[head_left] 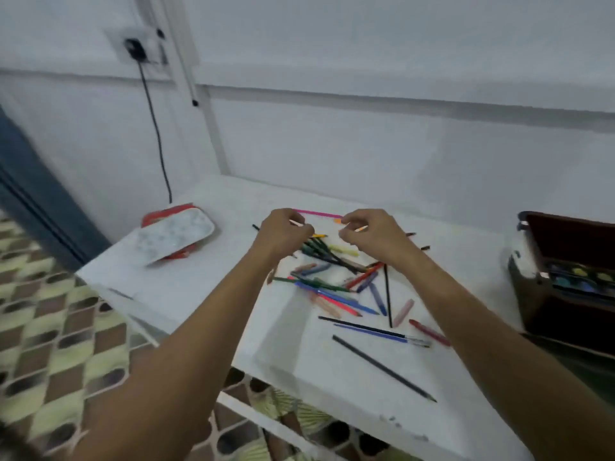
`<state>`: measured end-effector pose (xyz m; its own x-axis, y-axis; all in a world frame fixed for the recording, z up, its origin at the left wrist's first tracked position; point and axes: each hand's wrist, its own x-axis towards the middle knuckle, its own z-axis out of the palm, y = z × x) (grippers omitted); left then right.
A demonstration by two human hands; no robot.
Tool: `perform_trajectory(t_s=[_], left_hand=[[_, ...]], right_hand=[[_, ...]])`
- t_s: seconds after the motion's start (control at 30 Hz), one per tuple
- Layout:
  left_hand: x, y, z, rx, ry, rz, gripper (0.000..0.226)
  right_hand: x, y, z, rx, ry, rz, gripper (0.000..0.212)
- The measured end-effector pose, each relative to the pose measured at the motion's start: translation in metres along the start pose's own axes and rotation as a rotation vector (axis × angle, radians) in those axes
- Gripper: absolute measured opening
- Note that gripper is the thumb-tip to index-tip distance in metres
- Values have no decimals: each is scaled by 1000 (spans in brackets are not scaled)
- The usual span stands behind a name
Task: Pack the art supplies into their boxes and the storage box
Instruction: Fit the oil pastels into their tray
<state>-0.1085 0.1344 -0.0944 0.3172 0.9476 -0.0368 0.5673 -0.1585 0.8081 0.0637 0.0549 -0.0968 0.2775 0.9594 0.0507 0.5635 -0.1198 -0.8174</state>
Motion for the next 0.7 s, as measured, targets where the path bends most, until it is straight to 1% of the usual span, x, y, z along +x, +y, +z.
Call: perform_trajectory(t_s=[0.07,0.17,0.33,0.43,0.5,0.57,0.7], left_hand=[[-16,-43,-48,-39,63,-87,24],[-49,-98,-110,-65,133,-183,23],[-101,-164,-174,-96,183,-303,26],[-129,-199,-193,-117,175,-354,22],[-149,-229,-197,-144,156,-394,16],[-169,-265,-195,-167,136,-455,10],[-209,-340,-172,-181,104,-625,15]], right_hand=[[2,-33,53,18,-75,-45,22],[-8,-79,126,105,-187,-63,25],[-35,-120,221,113,-328,-66,24],[-57,-131,262,109,-392,-50,20],[-74,-128,289,97,-439,-33,12],[-90,-117,317,64,-493,-15,5],[-113,-79,366,-30,-608,66,7]])
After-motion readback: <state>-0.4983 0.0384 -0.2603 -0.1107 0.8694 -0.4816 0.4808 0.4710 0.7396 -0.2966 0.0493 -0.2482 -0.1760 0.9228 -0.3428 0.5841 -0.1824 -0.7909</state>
